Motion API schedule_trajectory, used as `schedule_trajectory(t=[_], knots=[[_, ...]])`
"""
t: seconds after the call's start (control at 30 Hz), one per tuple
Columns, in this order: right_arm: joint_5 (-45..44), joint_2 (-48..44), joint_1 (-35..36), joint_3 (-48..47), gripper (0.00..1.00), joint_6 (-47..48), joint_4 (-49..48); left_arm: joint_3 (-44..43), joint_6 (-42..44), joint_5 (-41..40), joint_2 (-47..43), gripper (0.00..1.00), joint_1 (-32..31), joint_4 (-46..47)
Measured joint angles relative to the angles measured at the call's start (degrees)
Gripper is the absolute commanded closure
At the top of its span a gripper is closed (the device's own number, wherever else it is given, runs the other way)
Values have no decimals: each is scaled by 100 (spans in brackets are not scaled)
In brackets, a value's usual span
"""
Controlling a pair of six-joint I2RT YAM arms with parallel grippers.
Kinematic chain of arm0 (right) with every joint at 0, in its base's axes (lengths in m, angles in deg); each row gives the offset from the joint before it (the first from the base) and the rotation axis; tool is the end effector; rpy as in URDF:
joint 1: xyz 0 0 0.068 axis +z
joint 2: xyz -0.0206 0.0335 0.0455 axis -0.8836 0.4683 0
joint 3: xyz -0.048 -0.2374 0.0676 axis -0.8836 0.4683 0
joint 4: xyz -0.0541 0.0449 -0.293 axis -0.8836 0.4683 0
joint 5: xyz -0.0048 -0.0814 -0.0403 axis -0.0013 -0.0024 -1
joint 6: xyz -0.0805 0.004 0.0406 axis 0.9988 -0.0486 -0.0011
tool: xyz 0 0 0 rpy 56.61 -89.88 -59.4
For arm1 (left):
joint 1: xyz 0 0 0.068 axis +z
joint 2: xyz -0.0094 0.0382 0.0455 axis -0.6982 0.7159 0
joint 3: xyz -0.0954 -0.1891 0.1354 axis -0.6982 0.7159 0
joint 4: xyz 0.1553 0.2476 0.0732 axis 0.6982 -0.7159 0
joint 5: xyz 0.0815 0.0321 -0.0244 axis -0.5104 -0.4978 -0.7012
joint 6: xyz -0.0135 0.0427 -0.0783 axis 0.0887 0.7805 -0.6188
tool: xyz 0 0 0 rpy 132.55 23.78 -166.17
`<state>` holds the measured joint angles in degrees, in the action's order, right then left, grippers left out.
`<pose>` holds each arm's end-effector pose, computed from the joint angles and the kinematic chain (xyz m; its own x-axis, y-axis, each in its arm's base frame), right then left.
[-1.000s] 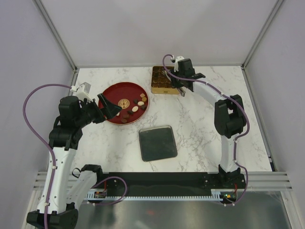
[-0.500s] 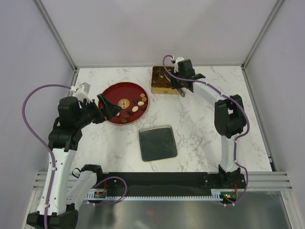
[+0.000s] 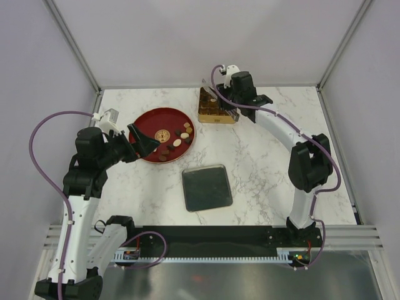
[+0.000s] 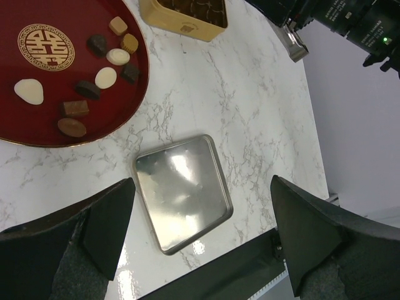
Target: Pack the chocolate
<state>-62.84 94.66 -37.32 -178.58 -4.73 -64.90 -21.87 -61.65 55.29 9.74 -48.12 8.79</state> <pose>0.4811 0.2251 0.2423 -0.5057 -0.1471 -0.8501 -0.4076 0.9092 0.0852 0.2383 -0.0507 0.3510 -0.5826 -0.4041 -0.7052 0.1900 0.7759 -0.6016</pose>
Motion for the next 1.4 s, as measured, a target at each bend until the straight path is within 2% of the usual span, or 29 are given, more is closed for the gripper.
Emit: schedule_trajectory(t=[0.17,0.37,0.53,0.87,1.4], knots=[[122,-367,748,273,53,9,-321,0,-37,33,-35,3,0,2],[306,-332,1858,916,51,44,-514,-39,-46,59,-90,3,0,-2],[468,-96,2398,1108,47,61,-621,-94,-52,63,-122,3,0,0],[496,409,2763,1158,46,278,-861,-94,-66,63,-136,3,0,0],[210,758,2789,1152,46,284,-944,-94,-68,61,-151,3,0,-127]])
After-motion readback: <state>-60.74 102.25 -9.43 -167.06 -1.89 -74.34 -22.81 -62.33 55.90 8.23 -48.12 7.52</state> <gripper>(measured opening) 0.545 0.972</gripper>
